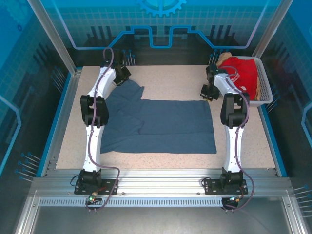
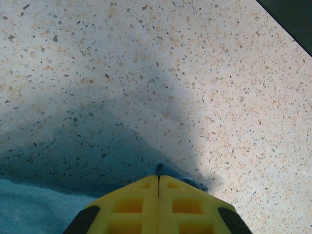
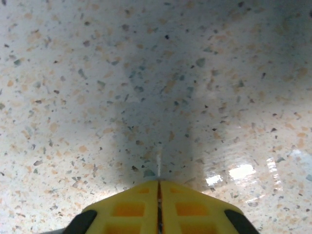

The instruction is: Fold and stack the t-shirts

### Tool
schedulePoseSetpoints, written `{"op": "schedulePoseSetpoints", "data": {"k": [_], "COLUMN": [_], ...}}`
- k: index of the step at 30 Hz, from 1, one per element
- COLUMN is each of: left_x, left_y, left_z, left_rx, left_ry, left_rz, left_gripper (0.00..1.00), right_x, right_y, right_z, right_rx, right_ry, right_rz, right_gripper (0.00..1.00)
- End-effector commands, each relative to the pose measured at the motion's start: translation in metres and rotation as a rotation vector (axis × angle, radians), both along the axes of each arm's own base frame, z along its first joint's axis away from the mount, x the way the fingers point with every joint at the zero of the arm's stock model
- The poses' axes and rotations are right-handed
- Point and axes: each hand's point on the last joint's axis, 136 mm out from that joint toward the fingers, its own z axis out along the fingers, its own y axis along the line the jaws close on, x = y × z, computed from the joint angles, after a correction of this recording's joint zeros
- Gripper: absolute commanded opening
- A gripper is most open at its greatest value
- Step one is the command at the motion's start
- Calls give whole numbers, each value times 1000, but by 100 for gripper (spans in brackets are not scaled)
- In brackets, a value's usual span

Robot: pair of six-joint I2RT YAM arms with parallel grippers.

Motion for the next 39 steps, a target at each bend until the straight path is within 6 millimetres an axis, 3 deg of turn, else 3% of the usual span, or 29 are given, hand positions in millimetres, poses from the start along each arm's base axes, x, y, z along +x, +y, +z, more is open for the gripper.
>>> {"op": "schedulePoseSetpoints", "data": {"k": [1, 8, 16, 20, 28, 34, 39], "left_x": [-12, -44, -104, -134, -207, -270, -308], "left_y": [2, 6, 10, 14, 27, 35, 43], "left_z": [30, 46, 66, 67, 78, 82, 82], "left_rx": [21, 46, 47, 46, 64, 68, 25], "left_ry": [-11, 17, 30, 54, 76, 103, 105], "left_rz": [-33, -51, -67, -62, -26, 1, 65], "left_gripper": [0, 0, 0, 0, 0, 0, 0], "right_x": [-9, -6, -17, -27, -63, -94, -120], "right_y": [-11, -6, -1, -2, 0, -3, -7], "right_z": [6, 36, 51, 58, 64, 58, 51], "right_rx": [-31, -61, -69, -74, -98, -112, -124], "right_ry": [20, -60, -105, -122, -122, -94, -67], "right_rz": [-16, 43, 93, 93, 73, 49, 38], "right_gripper": [0, 0, 0, 0, 0, 0, 0]}}
